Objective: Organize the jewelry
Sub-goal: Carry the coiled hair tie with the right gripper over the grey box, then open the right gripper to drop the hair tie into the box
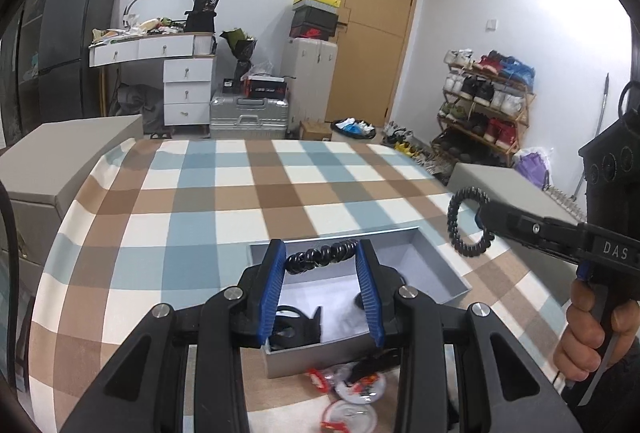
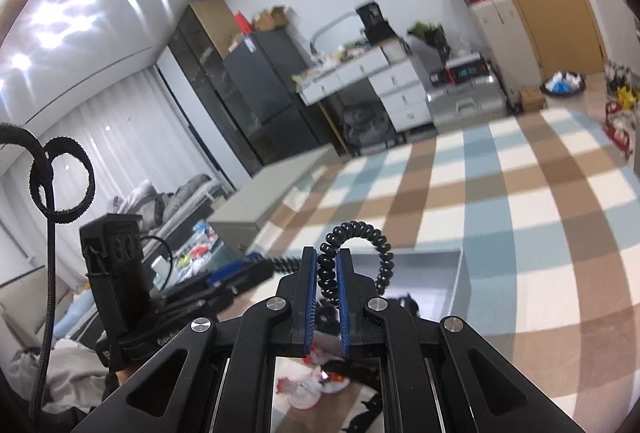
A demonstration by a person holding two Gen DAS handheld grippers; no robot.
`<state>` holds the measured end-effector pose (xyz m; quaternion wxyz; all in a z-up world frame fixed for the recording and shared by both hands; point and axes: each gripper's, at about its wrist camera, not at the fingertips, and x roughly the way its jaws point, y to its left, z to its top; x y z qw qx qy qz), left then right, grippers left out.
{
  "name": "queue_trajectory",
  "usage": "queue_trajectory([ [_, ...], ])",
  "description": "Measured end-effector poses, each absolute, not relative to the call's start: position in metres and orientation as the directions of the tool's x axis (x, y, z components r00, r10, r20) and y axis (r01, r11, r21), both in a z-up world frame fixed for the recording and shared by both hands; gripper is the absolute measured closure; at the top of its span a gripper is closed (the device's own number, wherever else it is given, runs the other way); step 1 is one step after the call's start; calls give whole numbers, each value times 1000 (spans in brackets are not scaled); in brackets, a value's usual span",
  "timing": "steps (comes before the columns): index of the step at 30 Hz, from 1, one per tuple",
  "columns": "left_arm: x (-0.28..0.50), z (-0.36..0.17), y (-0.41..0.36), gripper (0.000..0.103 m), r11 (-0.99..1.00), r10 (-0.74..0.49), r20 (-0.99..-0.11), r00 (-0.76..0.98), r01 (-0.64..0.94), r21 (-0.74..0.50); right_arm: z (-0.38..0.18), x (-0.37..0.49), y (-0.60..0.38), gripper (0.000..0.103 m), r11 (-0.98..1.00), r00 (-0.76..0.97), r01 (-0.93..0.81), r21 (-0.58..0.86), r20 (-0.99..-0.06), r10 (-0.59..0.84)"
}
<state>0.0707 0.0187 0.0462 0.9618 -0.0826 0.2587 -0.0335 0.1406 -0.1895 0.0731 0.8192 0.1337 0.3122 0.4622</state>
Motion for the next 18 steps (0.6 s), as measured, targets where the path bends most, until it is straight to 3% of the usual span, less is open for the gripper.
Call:
queue_trajectory([
  [18,76,30,7,73,987,-113,-547,830,30,-159,43,155,-188,94,572,351,-616,542,-461,815],
])
